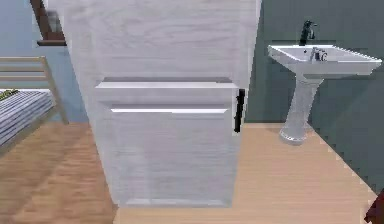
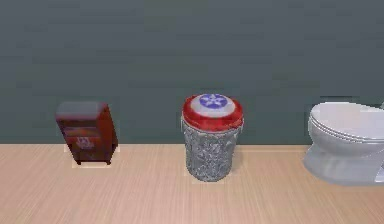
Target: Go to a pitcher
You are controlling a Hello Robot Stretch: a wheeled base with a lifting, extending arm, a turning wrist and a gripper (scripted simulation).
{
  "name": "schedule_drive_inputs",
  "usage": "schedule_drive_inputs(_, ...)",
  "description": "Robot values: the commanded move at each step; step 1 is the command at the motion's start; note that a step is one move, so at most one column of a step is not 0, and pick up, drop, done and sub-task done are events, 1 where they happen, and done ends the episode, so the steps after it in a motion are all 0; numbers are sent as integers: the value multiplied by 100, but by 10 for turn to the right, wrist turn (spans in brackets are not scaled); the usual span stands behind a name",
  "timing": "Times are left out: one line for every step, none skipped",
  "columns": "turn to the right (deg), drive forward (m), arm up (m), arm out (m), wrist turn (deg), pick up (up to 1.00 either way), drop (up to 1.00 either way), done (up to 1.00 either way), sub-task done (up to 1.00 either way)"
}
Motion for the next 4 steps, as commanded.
schedule_drive_inputs(0, 45, 0, 0, 0, 0, 0, 0, 0)
schedule_drive_inputs(-450, 0, 0, 0, 0, 0, 0, 0, 0)
schedule_drive_inputs(-330, 0, 0, 0, 0, 0, 0, 0, 0)
schedule_drive_inputs(0, 40, 0, 0, 0, 0, 0, 0, 0)
